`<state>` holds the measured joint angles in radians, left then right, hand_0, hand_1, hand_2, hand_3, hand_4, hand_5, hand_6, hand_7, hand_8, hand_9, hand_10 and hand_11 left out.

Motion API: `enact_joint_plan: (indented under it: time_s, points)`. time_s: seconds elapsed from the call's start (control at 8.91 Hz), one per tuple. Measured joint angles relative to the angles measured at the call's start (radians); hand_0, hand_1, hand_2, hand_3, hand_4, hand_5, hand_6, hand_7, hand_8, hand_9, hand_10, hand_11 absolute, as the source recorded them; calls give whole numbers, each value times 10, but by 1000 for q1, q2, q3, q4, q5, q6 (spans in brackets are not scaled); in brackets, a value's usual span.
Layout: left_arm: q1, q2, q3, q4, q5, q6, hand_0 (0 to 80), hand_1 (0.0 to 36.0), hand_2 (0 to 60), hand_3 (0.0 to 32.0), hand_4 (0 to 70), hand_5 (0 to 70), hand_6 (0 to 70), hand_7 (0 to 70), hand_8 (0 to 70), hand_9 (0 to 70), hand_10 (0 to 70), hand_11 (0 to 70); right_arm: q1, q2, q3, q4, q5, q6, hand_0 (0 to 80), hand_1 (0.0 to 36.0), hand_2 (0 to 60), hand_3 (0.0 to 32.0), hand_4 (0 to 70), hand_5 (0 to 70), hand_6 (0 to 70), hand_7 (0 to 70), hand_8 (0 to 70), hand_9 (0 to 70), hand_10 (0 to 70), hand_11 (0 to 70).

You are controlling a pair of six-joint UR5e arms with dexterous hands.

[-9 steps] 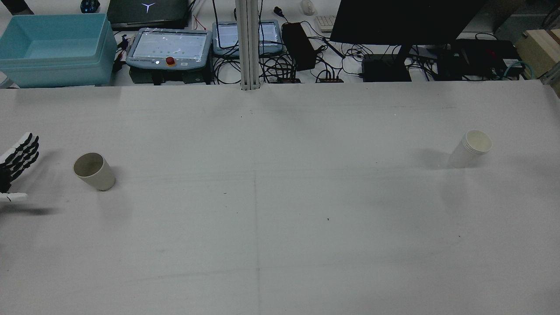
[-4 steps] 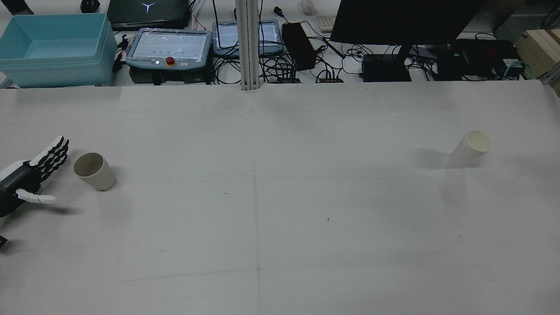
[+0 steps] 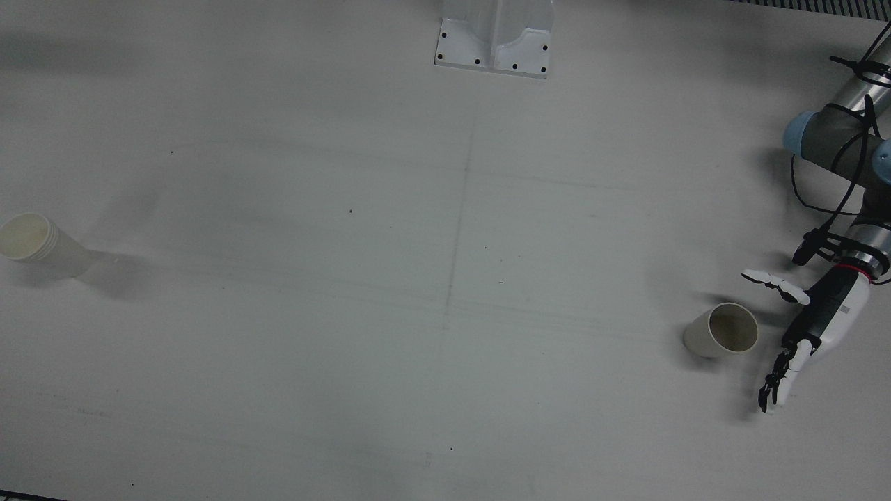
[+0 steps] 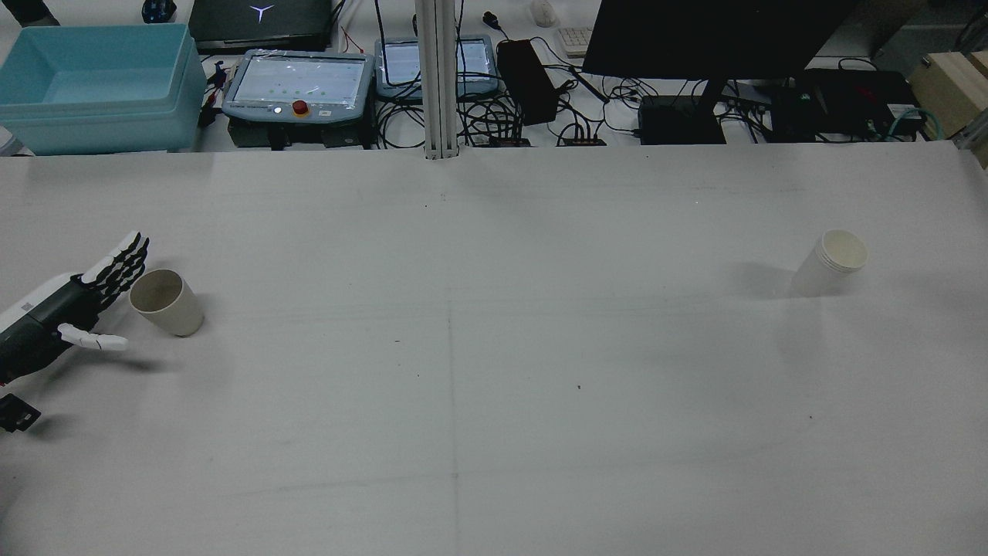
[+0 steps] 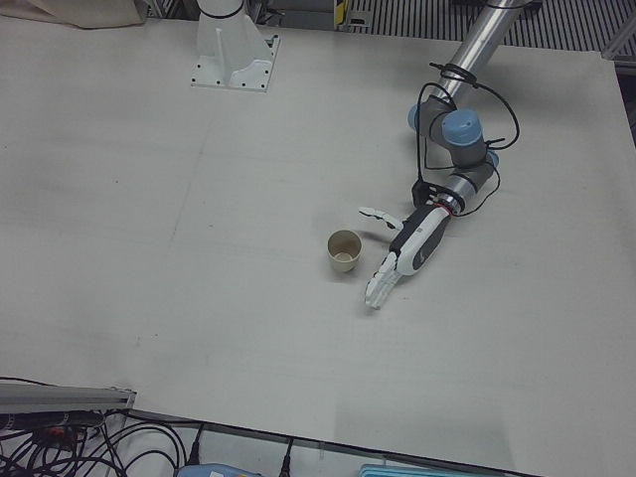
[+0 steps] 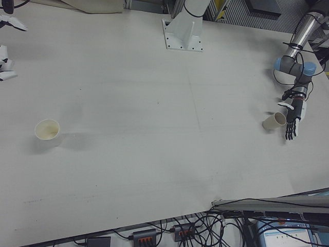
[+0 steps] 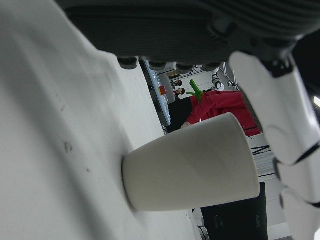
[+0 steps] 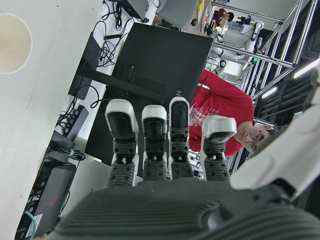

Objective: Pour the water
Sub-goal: 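Move the left hand toward the white paper cup near it, then close the left hand fingers around the white paper cup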

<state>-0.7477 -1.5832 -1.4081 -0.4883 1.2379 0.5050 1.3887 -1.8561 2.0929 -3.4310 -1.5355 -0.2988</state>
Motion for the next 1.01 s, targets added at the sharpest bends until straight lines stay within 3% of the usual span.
enact_joint_plan:
  time_s: [0.79,0.9,1.01]
  points:
    - [8,-61,-14,87,16,4,457,143,161,48,1,0,0,0,0,0,0,0,9,-1,23,0,0,6,297,16,222,0,275,665,342,425,443,608,428,595]
    - [15,-63,-11,90,17,11,461,153,185,16,45,0,0,8,0,0,0,0,10,-1,23,0,0,6,300,17,220,0,266,654,335,416,437,601,422,587]
    - [23,-66,-10,92,17,20,467,157,203,0,145,87,6,38,0,1,0,0,11,-2,24,0,0,6,302,17,220,0,264,648,334,414,434,596,421,585]
